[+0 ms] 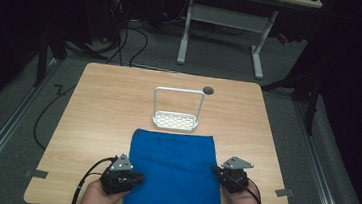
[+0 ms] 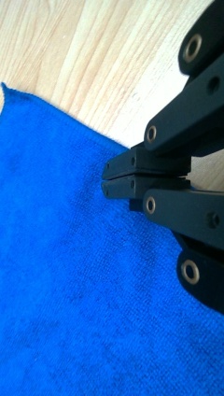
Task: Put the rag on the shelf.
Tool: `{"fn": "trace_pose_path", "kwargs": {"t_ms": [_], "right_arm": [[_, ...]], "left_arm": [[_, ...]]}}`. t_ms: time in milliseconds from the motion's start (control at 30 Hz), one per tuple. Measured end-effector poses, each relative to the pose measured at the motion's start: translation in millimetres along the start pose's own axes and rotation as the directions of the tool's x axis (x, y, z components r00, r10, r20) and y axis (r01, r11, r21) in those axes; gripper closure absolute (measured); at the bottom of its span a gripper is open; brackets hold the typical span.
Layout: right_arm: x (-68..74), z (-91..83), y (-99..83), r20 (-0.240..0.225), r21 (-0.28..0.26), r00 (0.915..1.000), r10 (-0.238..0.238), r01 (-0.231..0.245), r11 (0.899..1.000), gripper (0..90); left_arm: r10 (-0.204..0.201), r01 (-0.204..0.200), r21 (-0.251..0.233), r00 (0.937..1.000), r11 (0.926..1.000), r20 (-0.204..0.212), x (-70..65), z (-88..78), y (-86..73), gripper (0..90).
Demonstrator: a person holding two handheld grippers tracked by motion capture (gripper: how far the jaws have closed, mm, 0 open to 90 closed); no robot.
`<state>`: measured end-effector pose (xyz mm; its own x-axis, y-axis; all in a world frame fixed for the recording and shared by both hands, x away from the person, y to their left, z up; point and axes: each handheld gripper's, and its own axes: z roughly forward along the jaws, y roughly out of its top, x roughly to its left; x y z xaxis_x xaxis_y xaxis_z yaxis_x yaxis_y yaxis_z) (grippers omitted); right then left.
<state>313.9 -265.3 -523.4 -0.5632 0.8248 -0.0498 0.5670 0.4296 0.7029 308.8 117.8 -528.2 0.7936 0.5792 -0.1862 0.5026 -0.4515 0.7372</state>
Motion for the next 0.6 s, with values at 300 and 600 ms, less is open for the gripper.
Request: {"fn": "trace_pose_path", "kwargs": {"t_ms": [300, 600], "right_arm": [[-8.3, -5.3, 0.1, -0.007, -0.123, 0.9969, 0.079, -0.079, 0.989, 70.9], [-12.3, -6.7, 2.0, -0.001, -0.156, 0.9940, 0.109, -0.108, 0.982, 69.1]], "left_arm": [[-0.025, 0.014, -0.096, 0.9921, 0.9953, -0.123, 12.0, -15.2, 2.3, 64.4], [-0.062, 0.030, -0.134, 0.9687, 0.9905, -0.240, 30.3, -17.1, 8.5, 60.2]]}}
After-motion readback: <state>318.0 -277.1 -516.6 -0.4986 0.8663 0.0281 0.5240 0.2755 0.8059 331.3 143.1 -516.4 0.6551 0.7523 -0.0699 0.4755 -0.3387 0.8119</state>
